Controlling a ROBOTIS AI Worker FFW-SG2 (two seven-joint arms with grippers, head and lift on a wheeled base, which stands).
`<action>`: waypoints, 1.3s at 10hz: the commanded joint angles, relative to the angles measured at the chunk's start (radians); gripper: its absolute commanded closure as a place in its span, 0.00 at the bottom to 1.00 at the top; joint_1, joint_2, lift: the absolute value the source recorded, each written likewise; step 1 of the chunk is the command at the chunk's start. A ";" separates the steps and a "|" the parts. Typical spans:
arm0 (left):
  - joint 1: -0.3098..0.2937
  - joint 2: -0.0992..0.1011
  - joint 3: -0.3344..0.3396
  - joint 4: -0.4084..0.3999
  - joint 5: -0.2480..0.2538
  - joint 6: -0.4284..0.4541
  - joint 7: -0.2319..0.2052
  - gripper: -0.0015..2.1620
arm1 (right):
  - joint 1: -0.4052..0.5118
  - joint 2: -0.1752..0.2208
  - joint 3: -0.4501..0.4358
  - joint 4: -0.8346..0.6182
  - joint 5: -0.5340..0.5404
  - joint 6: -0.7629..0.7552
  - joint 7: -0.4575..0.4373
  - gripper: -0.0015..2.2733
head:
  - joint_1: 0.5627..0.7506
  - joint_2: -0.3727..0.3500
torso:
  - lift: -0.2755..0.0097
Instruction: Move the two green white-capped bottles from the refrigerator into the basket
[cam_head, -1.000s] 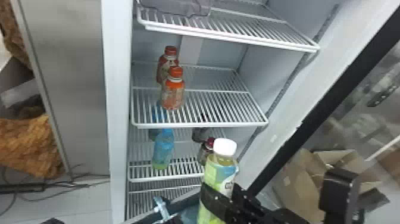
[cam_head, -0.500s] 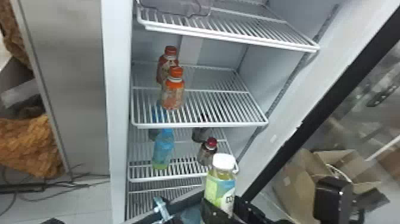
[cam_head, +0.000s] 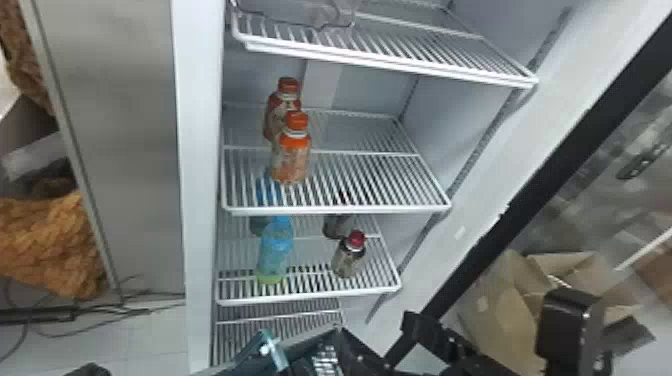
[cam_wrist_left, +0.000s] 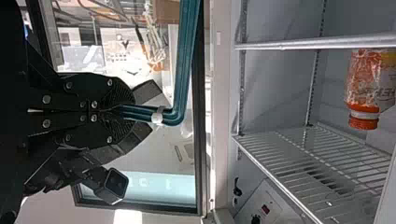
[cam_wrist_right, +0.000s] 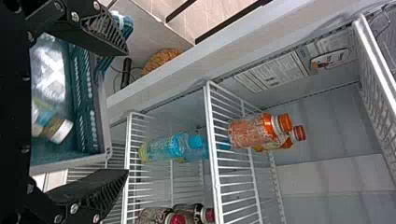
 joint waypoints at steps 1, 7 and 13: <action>0.001 0.000 0.000 0.001 0.000 0.000 0.000 0.56 | -0.001 0.001 -0.003 0.002 0.000 -0.003 0.000 0.06 | 0.70 0.03 | 0.95; -0.001 0.000 -0.002 0.001 0.002 0.000 0.000 0.56 | -0.008 0.012 -0.021 0.017 0.074 -0.057 -0.001 0.06 | 0.70 0.03 | 0.95; 0.001 0.000 0.000 0.001 0.004 -0.007 0.000 0.56 | -0.065 0.067 -0.053 0.265 0.153 -0.604 -0.018 0.06 | 0.70 0.03 | 0.95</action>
